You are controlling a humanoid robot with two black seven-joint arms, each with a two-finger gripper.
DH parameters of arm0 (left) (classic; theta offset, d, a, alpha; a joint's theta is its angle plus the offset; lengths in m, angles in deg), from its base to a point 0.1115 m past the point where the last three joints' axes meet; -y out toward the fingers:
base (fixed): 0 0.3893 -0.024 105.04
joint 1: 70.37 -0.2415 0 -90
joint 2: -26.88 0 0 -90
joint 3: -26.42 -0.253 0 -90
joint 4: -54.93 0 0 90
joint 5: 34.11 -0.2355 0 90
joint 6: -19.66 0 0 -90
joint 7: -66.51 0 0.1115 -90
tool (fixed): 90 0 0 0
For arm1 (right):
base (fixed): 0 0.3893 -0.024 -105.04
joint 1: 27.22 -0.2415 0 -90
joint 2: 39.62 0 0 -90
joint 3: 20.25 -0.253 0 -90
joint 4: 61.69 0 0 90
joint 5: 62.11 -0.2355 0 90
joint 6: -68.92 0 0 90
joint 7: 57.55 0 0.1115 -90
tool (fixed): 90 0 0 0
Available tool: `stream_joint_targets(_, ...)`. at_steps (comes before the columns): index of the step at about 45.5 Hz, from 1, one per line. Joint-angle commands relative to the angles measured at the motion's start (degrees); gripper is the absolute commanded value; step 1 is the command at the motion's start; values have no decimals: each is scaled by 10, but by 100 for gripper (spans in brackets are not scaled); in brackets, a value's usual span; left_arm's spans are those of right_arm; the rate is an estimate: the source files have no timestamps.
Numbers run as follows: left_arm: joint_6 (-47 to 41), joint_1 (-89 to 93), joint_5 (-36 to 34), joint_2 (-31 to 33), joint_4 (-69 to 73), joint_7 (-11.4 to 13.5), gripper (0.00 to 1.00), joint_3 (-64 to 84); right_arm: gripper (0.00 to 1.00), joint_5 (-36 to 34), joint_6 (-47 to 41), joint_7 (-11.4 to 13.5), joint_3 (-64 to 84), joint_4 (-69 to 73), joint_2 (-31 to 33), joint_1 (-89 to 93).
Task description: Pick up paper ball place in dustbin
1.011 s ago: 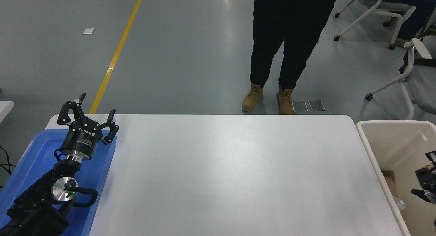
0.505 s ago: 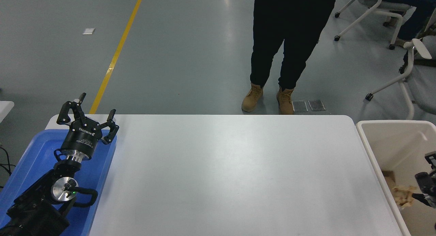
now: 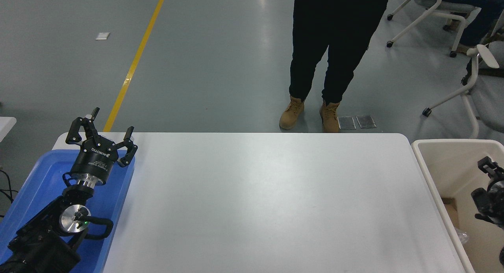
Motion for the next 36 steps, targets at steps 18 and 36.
stream_joint_targets(18, 0, 0, 0, 0, 0, -1, 98, 0, 100, 13, -17, 3, 91, 520, 155, -371)
stream_joint_targets(36, 0, 0, 0, 0, 0, -1, 98, 0, 100, 32, -127, 2, 216, 772, 121, -674)
